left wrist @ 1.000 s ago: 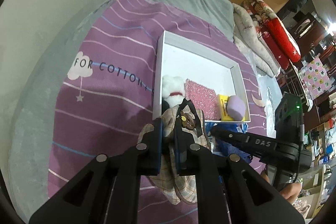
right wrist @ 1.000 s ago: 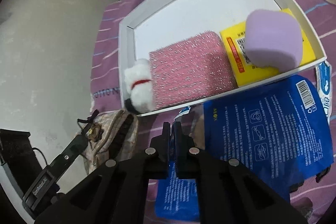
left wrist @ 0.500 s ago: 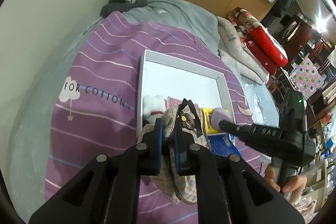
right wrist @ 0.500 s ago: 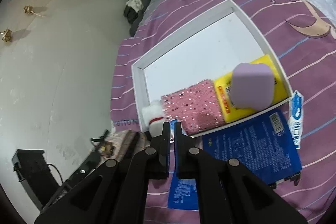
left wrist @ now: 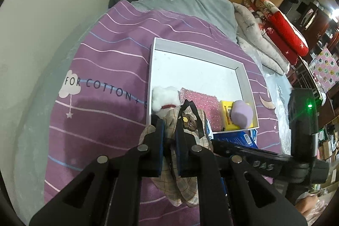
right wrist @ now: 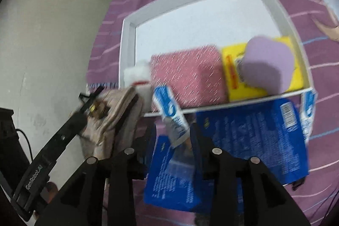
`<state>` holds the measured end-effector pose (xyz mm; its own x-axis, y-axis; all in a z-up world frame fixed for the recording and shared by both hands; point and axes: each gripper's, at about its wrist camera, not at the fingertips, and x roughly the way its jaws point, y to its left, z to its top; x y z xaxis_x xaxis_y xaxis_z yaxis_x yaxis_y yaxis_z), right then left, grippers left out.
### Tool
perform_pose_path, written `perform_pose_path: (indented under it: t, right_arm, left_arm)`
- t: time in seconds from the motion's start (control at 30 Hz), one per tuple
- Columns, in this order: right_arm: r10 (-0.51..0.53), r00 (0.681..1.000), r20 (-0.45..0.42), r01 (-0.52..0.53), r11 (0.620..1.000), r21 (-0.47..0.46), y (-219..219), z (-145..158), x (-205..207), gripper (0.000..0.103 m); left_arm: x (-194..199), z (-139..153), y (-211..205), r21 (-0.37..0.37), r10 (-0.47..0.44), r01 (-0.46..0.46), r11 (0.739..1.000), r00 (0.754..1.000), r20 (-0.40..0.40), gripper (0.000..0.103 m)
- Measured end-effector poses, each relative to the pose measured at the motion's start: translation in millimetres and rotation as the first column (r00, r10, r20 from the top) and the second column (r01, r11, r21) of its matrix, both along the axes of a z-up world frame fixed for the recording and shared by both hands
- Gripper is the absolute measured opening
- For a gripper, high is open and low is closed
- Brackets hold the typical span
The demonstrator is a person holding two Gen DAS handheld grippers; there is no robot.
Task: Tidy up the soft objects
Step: 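Lay the blue-white tube beside the pad with the right gripper while the left holds the cloth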
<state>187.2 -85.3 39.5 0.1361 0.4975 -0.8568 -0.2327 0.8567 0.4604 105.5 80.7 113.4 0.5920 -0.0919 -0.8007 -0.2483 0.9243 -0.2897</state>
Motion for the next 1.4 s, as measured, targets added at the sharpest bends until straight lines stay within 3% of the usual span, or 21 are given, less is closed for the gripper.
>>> perform_pose_path:
  t: [0.07,0.13,0.2,0.27,0.3,0.37,0.4,0.43,0.67,0.77,1.07,1.17,1.2,1.23,1.3,1.4]
  right_arm:
    - [-0.001,1.000,0.028,0.003,0.998,-0.061,6,-3,0,0.034]
    - [0.005,0.998,0.062,0.001,0.995,-0.099,12,-6,0,0.048]
    - [0.022,0.996,0.082,-0.014,0.996,-0.091,18,-8,1,0.055]
    - [0.029,0.997,0.078,-0.024,0.997,-0.070,20,-10,1,0.056]
    - [0.028,0.997,0.077,-0.023,0.998,-0.062,20,-11,1,0.055]
    - [0.025,0.997,0.074,-0.020,0.997,-0.068,22,-14,2,0.038]
    - [0.024,0.997,0.068,-0.019,0.997,-0.071,21,-14,2,0.019]
    - [0.018,0.998,0.056,-0.015,0.998,-0.058,19,-15,3,0.017]
    - [-0.078,0.990,0.117,0.072,0.996,0.059,-13,13,1,0.017]
    - [-0.119,0.982,0.148,0.115,0.993,0.037,-23,18,4,0.017]
    - [-0.182,0.967,0.178,0.192,0.980,-0.044,-23,8,35,0.017]
    - [-0.193,0.966,0.170,0.203,0.978,-0.044,-28,2,39,0.034]
    - [-0.186,0.970,0.155,0.195,0.980,-0.044,-30,0,38,0.050]
    - [-0.176,0.973,0.151,0.183,0.983,-0.031,-32,0,38,0.056]
    - [-0.168,0.973,0.158,0.171,0.985,-0.009,-30,0,37,0.057]
    - [-0.175,0.968,0.179,0.179,0.984,-0.006,-35,5,34,0.057]
  left_arm:
    - [1,0,0,-0.004,-0.002,0.002,1.000,1.000,-0.003,0.011]
    - [0,0,3,-0.001,0.007,-0.007,1.000,1.000,-0.004,0.011]
    - [-2,1,6,0.001,0.018,-0.018,1.000,1.000,-0.002,0.011]
    - [-3,2,9,-0.009,0.028,-0.028,1.000,1.000,0.006,0.011]
    - [-4,3,11,-0.016,0.033,-0.033,0.999,0.999,0.012,0.011]
    - [-5,4,13,-0.025,0.032,-0.032,0.999,0.999,0.030,0.011]
    - [-6,4,14,-0.032,0.027,-0.025,0.999,0.999,0.038,0.011]
    - [-6,4,14,-0.045,0.019,-0.017,0.999,0.999,0.049,0.011]
    - [2,1,15,-0.063,0.022,-0.017,0.998,0.996,0.083,0.011]
    - [10,-2,15,-0.088,0.025,-0.017,0.996,0.996,0.089,0.011]
    - [44,-4,3,-0.029,0.019,-0.016,0.999,0.995,0.102,0.011]
    - [55,-2,2,-0.006,-0.007,0.008,1.000,0.993,0.119,0.011]
    - [60,-1,3,-0.018,-0.025,0.027,0.999,0.992,0.124,0.011]
    - [64,-1,5,-0.026,-0.043,0.047,0.999,0.991,0.127,0.011]
    - [74,1,6,-0.035,-0.090,0.095,0.995,0.987,0.135,0.011]
    - [90,6,4,0.014,-0.157,0.156,0.988,0.979,0.131,0.011]
